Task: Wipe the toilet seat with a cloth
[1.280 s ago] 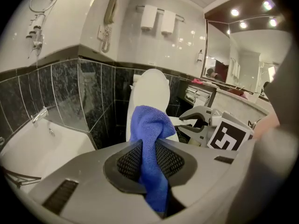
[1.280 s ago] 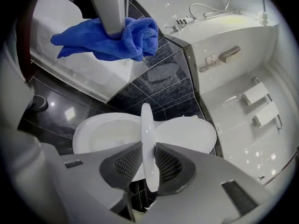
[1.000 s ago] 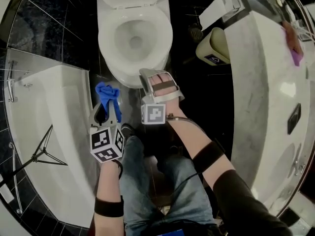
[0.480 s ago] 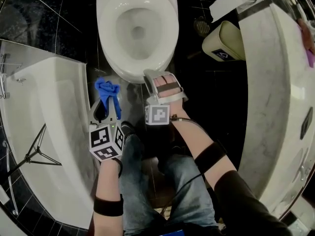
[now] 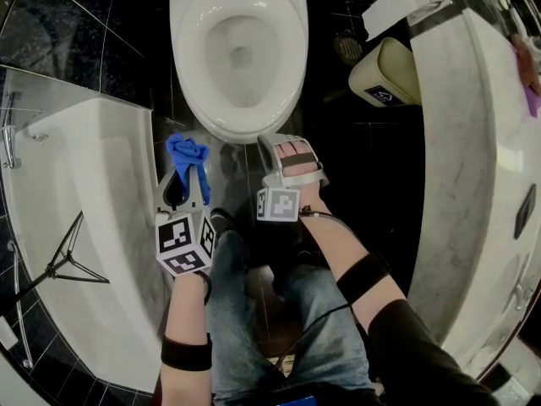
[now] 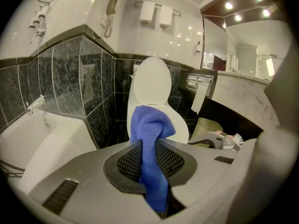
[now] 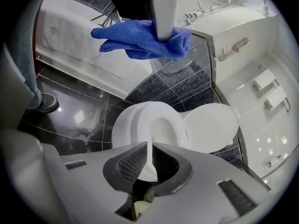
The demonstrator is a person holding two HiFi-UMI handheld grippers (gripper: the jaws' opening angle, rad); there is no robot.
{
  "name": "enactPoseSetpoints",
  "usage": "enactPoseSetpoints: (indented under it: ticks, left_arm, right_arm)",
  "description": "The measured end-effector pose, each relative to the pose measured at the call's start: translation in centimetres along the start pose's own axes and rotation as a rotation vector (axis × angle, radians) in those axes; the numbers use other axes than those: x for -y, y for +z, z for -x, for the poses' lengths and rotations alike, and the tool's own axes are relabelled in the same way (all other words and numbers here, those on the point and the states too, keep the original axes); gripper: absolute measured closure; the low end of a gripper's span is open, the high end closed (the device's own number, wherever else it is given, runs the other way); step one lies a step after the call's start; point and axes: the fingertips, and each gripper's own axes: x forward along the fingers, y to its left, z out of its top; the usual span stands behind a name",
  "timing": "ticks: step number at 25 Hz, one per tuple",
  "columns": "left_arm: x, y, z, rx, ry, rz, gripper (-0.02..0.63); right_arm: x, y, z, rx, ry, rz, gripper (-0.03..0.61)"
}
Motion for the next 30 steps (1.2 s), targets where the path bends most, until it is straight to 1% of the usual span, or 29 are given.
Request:
enactPoseSetpoints:
  ticks: [3, 6, 11, 15, 18, 21, 25, 30]
  left_arm:
    - [0.7, 1.5, 1.4, 0.002, -0.005, -0.007, 0.543]
    - [1.4, 4.1, 3.8, 0.005, -0.005, -0.017, 0.543]
    - [2.8, 9.9, 10.1, 0.004, -0.012, -0.039, 0.544]
    - [3.7, 15.6, 15.2, 0.036, -0.018, -0.054, 0.543]
    - [4.6, 19.3, 19.5, 0.046, -0.026, -0.063, 0.543]
    - [4.7, 22.0, 23.6, 0.056, -0.018, -0.062, 0.543]
    - [4.4, 25.1, 28.6, 0.081, -0.007, -0.068, 0.543]
    - [4.6, 27.8, 33.8, 0.112, -0.006, -0.079, 0.543]
  right_arm:
    - [1.5, -0.3, 2.0, -0.012, 0.004, -0.067, 0.526]
    - [5.0, -0.2, 5.0, -0.021, -0.003, -0.151, 0.526]
    - [13.4, 0.6, 12.5, -0.021, -0.026, -0.296, 0.526]
    - [20.8, 1.1, 18.7, -0.008, -0.046, -0.457, 0.541]
    - [24.8, 1.2, 23.9, 0.004, -0.045, -0.577, 0.546]
    - [27.4, 1.2, 29.1, 0.022, -0.021, -0.714, 0.549]
    - [29.6, 1.4, 35.0, 0.052, 0.006, -0.873, 0.549]
    - [32.3, 0.9, 41.4, 0.115, 0.025, -1.108, 0.552]
